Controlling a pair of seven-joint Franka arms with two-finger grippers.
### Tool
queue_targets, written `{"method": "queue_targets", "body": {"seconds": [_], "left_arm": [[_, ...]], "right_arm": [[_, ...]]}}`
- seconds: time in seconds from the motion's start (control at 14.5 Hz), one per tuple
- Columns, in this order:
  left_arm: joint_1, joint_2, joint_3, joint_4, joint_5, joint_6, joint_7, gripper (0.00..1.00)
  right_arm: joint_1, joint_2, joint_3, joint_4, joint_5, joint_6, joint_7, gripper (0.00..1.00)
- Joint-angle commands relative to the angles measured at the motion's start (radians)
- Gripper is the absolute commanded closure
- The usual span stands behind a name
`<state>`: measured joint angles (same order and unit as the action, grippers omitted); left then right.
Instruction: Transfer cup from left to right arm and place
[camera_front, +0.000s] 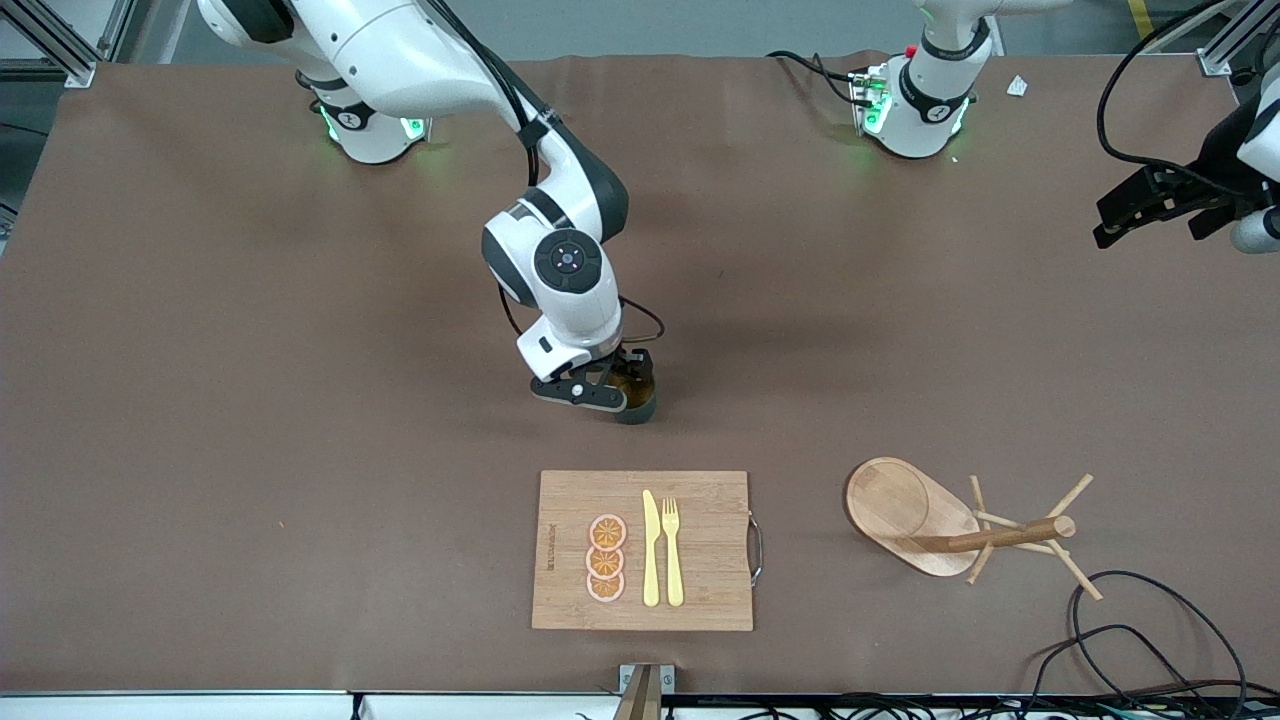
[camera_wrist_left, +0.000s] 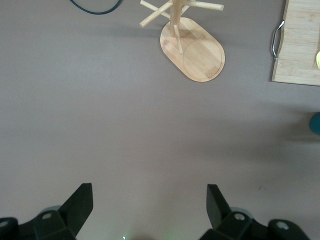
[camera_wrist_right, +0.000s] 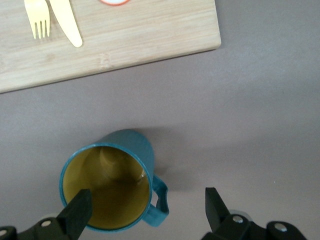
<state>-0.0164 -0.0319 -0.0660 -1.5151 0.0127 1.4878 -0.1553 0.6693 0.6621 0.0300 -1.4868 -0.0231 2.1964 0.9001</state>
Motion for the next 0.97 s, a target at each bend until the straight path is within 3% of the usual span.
{"method": "queue_targets", "body": {"seconds": [0.0,0.35,0.9], "left_arm": [[-0.005,-0.02,0.002,-0.02,0.003,-0.004,0.01,0.0],[-0.007,-0.014,-0.006,-0.014,0.004,-0.003,0.011,0.0],[0.0,-0.019,-0.006,0.0,0.004,-0.003,0.011,0.0]], "right_arm": [[-0.005,0.034,0.004,0.023,-0.02,0.029,0.005,0.0],[0.004,0.083,0.002,0.048,-0.021,0.063,0.003,0.05],[0.016,0.093,0.002,0.053,-0.02,0.065,0.019,0.54]]}}
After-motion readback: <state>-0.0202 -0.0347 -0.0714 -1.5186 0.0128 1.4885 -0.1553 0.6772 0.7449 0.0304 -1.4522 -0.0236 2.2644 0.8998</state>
